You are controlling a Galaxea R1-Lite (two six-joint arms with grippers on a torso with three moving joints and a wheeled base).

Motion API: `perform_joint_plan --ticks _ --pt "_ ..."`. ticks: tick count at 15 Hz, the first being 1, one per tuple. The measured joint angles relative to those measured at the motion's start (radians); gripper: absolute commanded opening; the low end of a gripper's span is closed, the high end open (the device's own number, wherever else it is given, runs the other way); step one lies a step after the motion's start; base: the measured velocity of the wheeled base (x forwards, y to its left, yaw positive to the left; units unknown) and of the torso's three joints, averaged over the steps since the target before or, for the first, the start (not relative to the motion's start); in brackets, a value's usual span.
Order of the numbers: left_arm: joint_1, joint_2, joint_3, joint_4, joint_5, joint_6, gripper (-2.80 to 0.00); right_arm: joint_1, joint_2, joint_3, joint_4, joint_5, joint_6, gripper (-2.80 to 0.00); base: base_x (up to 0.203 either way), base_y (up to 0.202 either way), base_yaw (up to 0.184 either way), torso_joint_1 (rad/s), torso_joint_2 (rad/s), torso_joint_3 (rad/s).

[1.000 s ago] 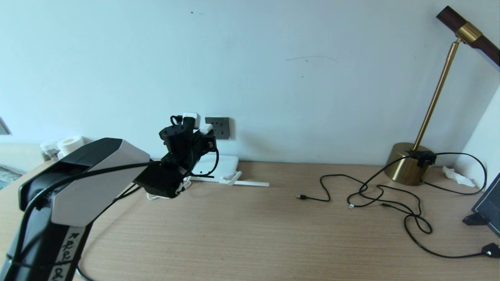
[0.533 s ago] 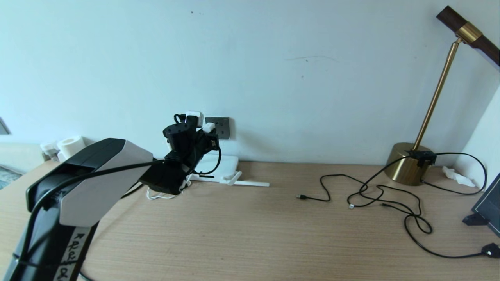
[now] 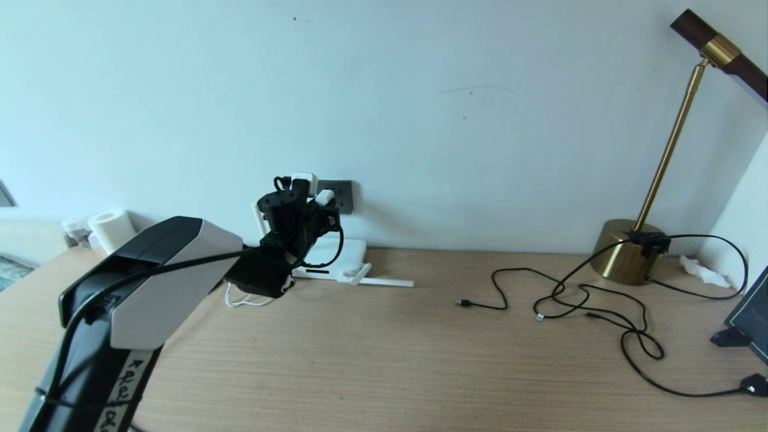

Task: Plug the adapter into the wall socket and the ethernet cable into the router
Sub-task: Align plug and socket

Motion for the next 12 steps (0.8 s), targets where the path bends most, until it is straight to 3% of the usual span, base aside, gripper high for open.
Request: perform_joint_plan --ticks 12 --pt "0.0 0.016 -0.044 0.037 -0.001 -0.001 -2.8 0.0 0.0 0.0 0.0 0.0 0.0 -2.8 0.0 0.0 0.0 0.0 0.0 0.0"
